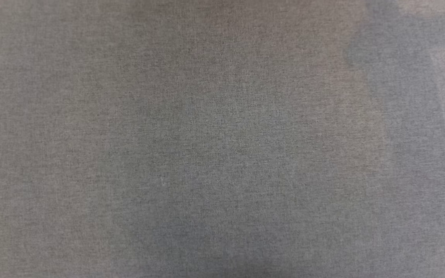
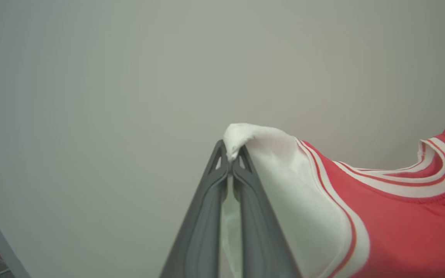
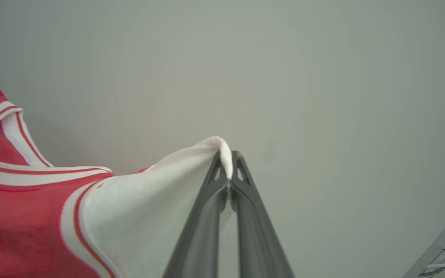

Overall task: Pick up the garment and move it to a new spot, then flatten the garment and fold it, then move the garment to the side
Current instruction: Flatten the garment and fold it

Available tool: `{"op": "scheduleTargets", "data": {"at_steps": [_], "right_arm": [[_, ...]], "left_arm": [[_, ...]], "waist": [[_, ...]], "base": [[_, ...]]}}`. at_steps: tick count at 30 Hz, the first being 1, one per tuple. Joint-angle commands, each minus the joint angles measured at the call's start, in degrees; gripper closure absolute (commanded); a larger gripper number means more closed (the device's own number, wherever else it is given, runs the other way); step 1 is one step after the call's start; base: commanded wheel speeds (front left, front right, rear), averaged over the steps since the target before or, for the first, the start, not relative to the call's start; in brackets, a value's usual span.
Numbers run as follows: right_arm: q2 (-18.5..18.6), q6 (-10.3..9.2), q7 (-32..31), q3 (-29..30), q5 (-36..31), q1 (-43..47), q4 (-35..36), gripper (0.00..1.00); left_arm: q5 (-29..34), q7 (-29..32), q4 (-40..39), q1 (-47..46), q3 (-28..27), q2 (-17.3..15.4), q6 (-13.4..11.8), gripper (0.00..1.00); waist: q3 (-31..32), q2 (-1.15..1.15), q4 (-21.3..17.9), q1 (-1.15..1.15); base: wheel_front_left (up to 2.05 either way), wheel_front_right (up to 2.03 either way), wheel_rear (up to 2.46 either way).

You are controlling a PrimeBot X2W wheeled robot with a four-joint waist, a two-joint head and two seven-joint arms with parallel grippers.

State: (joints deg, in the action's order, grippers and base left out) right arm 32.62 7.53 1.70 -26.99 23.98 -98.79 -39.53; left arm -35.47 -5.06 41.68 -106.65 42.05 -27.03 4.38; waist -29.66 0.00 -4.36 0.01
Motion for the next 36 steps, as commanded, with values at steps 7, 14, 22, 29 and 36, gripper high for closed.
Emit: {"op": "scheduleTargets", "data": {"at_steps": [7,14,22,29,36], "right_arm": [[-2.8,-0.04,5.3,-4.5,3.0,1.6,-6.5,1.0],[-4.5,-0.04,9.6,-8.8,5.7,10.1,-8.7,1.0],[-4.0,-0.04,12.2,-12.9,9.8,22.8,-7.3,1.0],[-2.2,-0.04,13.0,-15.9,12.4,36.5,-3.0,1.0],[1.7,-0.04,13.2,-14.8,15.6,51.8,2.8,1.0]], "left_arm": [[-1.4,-4.4,5.2,4.4,0.8,0.8,1.3,1.0],[-3.7,-7.8,6.1,15.1,1.1,-1.1,2.0,1.0],[-7.2,-9.6,2.1,32.3,0.2,-2.3,1.0,1.0],[-10.1,-9.9,-4.4,51.1,-0.6,-3.0,-1.7,1.0],[-12.7,-9.9,-13.0,70.0,-2.1,-4.7,-5.7,1.0]], "waist": [[-1.8,0.0,0.2,-0.01],[0.7,0.0,0.1,-0.01],[5.7,0.0,0.2,-0.01],[11.4,0.0,0.1,-0.01],[16.8,0.0,0.6,-0.01]], "base": [[0.0,0.0,0.0],[0.0,0.0,0.0],[0.0,0.0,0.0],[0.0,0.0,0.0],[0.0,0.0,0.0]]}}
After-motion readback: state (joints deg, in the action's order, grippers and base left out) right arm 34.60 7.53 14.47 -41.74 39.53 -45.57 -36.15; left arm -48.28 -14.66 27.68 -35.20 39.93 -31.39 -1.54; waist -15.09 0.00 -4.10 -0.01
